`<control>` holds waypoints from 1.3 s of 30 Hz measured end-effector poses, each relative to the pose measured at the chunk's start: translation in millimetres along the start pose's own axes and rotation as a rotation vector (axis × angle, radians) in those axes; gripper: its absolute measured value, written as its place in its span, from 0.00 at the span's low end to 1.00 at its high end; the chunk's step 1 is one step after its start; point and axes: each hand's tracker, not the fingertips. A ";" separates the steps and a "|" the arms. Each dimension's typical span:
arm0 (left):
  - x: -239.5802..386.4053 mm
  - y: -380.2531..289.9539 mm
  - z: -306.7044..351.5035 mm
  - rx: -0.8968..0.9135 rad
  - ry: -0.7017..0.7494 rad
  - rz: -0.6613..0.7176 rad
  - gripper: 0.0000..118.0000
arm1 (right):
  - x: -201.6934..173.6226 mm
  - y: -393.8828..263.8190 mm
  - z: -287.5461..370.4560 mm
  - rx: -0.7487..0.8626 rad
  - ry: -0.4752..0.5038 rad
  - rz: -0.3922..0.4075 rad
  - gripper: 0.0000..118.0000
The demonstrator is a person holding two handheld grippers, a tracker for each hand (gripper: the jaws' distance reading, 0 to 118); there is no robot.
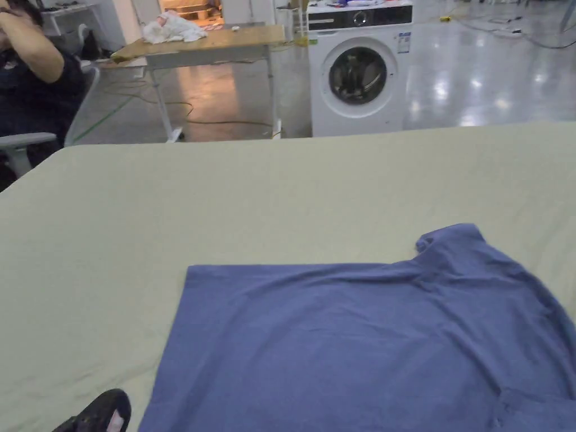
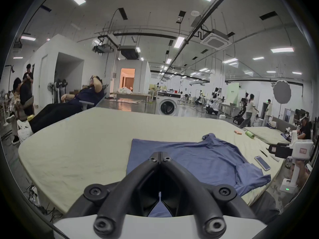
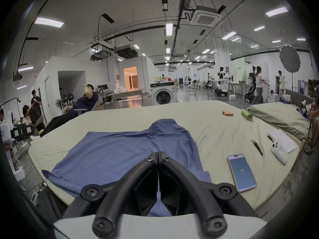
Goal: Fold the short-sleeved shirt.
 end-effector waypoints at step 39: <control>-47.9 -95.3 -83.5 -0.648 0.081 -0.007 0.05 | 68.0 -60.5 26.1 -0.239 -0.259 -0.171 0.66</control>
